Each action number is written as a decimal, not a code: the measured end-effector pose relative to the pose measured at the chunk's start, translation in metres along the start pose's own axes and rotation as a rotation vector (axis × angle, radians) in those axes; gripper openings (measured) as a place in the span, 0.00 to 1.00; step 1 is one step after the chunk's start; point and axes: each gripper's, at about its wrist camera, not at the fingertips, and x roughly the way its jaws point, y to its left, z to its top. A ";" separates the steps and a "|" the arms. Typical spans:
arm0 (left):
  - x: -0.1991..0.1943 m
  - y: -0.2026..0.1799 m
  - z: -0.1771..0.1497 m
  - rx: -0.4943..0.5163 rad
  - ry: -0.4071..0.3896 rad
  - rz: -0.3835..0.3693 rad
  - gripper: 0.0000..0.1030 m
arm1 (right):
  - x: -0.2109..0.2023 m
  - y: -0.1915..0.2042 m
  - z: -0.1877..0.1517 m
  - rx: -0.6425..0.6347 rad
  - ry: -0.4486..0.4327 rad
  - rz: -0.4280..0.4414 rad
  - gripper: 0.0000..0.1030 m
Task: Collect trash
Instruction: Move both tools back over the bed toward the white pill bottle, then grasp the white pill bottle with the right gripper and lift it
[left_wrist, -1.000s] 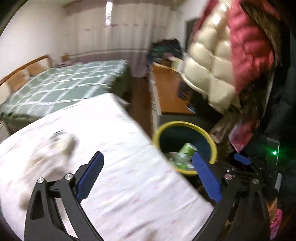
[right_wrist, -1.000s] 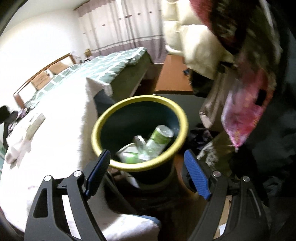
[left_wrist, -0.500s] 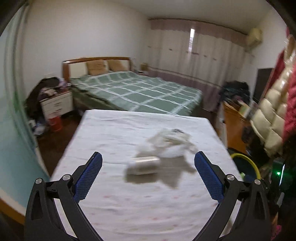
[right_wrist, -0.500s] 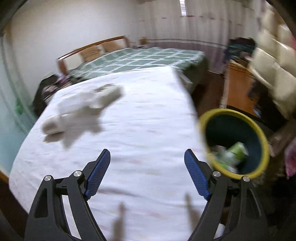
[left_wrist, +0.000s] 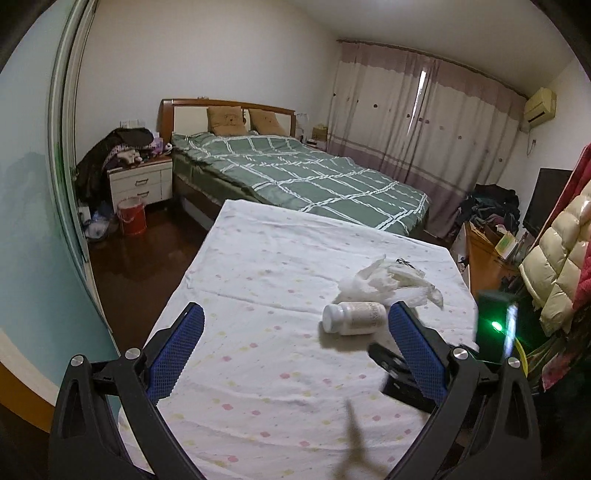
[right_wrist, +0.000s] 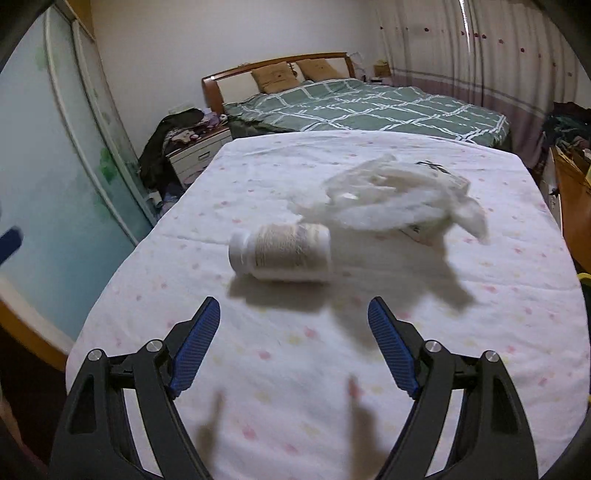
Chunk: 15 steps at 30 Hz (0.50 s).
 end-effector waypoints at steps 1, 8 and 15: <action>0.002 0.002 -0.001 -0.004 0.004 -0.003 0.95 | 0.007 0.003 0.003 -0.001 0.008 -0.011 0.84; 0.016 0.011 -0.007 -0.018 0.037 -0.035 0.95 | 0.042 0.018 0.019 0.007 0.041 -0.061 0.85; 0.032 0.017 -0.013 -0.035 0.066 -0.057 0.95 | 0.063 0.024 0.030 0.012 0.079 -0.108 0.87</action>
